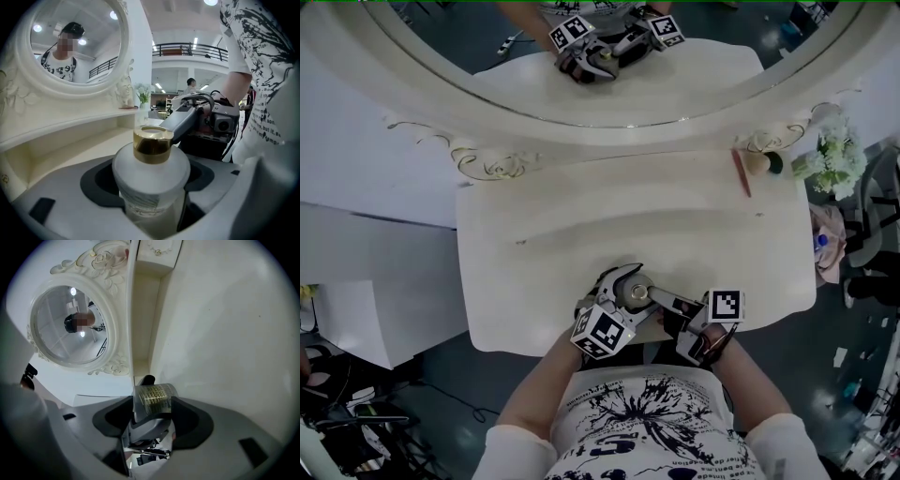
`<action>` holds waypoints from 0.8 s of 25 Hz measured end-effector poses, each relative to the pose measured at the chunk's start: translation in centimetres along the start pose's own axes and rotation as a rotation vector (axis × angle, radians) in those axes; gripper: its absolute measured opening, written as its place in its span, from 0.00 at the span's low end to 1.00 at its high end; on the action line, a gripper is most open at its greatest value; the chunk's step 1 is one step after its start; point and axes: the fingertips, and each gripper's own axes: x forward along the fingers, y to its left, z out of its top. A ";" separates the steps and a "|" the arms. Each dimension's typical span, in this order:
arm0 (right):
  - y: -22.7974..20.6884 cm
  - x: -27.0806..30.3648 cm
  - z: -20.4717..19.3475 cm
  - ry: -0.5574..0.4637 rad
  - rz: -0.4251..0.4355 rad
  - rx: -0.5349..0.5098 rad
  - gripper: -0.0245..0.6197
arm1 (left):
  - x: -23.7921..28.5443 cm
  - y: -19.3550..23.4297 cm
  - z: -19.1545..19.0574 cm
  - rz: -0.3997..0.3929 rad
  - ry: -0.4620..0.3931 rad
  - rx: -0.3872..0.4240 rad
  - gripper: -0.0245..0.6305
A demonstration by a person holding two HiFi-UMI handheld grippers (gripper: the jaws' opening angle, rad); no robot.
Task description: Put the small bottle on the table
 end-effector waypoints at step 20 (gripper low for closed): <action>7.5 -2.1 1.0 -0.134 -0.092 -0.336 0.11 | -7.7 0.7 6.5 0.154 -0.196 -0.010 0.30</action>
